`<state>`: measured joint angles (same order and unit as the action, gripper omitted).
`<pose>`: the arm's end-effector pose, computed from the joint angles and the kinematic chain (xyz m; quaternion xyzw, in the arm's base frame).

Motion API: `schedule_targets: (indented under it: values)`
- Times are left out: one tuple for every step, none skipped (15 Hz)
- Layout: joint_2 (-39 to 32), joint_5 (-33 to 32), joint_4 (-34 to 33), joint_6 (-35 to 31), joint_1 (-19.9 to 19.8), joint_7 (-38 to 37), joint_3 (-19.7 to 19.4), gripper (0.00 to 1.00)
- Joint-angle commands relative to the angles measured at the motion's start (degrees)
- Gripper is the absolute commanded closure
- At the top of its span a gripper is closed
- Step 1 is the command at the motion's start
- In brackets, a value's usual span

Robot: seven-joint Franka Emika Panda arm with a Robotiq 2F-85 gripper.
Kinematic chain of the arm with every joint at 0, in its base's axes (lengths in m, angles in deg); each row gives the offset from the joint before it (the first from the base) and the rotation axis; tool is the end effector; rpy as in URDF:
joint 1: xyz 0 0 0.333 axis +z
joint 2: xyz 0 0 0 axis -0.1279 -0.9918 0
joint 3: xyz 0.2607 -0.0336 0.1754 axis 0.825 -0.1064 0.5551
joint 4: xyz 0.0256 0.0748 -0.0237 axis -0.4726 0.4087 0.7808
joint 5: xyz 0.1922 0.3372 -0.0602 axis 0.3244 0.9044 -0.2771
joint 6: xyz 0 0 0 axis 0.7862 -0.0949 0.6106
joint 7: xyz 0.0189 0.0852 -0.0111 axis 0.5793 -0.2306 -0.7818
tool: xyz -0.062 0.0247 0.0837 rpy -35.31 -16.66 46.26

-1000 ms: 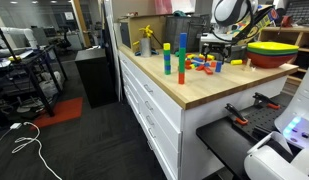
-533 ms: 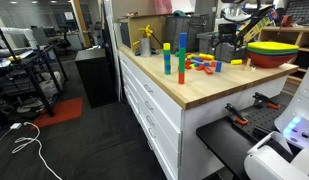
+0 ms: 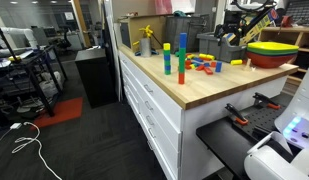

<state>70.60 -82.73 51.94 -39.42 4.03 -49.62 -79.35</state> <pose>0.4207 -0.0923 0.3767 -0.9728 0.2139 0.0753 0.0472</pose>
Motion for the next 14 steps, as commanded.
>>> schedule_targets:
  values:
    - [-0.32, 0.00, -1.98, 2.39, -0.30, 10.90, 1.02, 0.00]
    - [-0.41, -0.21, -2.14, 2.55, -0.16, 13.19, 1.29, 0.00]
    - [-0.35, -0.45, -2.16, 2.75, -0.15, 15.12, 1.46, 0.00]
    - [-0.40, -0.71, -2.18, 2.80, -0.11, 16.57, 1.71, 0.00]
    - [-0.46, -1.00, -2.24, 2.79, -0.10, 17.71, 1.97, 0.00]
    - [-0.41, -1.20, -2.14, 2.77, -0.06, 18.76, 2.20, 0.00]
    - [-0.32, -1.52, -1.88, 2.42, -0.04, 19.13, 2.49, 0.00]
    - [-0.18, -1.61, -1.70, 2.02, -0.06, 19.17, 2.74, 0.00]
    - [-0.03, -1.91, -1.45, 1.66, -0.04, 19.12, 3.04, 0.00]
    - [-0.12, -2.26, -1.35, 1.06, -0.05, 18.75, 3.39, 0.00]
    - [-0.17, -2.45, -1.42, 1.05, -0.06, 18.32, 3.69, 0.00]
    - [-0.54, -2.29, -1.36, 0.51, -0.07, 17.67, 3.91, 0.00]
    - [-0.74, -2.45, -1.34, 0.33, -0.13, 17.27, 4.10, 0.00]
    - [-1.10, -2.53, -1.20, 0.00, -0.11, 17.08, 4.28, 0.00]
